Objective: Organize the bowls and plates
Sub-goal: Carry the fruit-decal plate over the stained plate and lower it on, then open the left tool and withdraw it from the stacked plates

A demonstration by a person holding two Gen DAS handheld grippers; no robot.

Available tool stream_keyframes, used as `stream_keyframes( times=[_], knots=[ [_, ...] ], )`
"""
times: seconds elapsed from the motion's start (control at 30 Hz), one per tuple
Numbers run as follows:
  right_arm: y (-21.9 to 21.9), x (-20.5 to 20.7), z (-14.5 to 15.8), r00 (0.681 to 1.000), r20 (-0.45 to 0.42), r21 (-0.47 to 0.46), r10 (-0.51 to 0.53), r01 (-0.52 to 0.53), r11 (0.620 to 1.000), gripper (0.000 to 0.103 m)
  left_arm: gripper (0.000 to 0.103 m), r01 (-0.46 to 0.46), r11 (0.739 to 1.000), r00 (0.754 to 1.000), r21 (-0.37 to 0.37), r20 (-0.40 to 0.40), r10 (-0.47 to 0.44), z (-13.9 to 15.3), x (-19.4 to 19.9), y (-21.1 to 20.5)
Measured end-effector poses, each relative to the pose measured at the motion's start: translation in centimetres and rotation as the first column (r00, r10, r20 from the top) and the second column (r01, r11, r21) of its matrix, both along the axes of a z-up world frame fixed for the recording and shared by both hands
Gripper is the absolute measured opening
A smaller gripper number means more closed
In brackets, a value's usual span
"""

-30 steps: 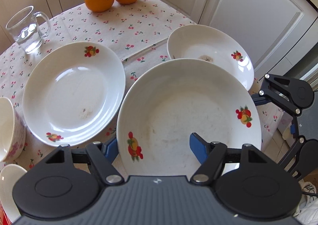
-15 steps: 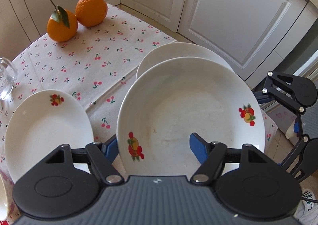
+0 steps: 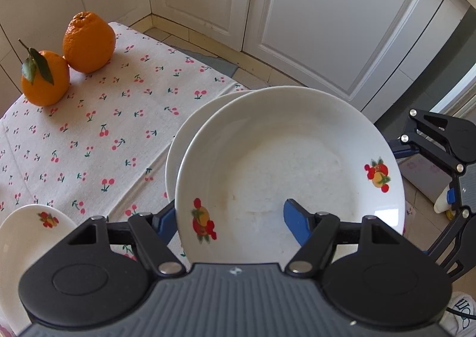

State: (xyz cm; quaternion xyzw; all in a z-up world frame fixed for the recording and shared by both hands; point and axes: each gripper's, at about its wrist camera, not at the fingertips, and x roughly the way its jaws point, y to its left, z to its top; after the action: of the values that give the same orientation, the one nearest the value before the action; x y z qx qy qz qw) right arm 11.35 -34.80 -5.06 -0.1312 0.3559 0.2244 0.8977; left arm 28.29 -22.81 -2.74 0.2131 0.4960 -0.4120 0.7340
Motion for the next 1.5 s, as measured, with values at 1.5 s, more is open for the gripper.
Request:
stream_keyframes(
  times=[1.5],
  knots=[
    [-1.6,1.0,0.1,0.986,-0.067,0.034,-0.155,0.158,0.987,0.091,0.073,0.104,0.994,0.994,0.038,0.004,-0.105,-2.3,2.5,-3.8]
  ],
)
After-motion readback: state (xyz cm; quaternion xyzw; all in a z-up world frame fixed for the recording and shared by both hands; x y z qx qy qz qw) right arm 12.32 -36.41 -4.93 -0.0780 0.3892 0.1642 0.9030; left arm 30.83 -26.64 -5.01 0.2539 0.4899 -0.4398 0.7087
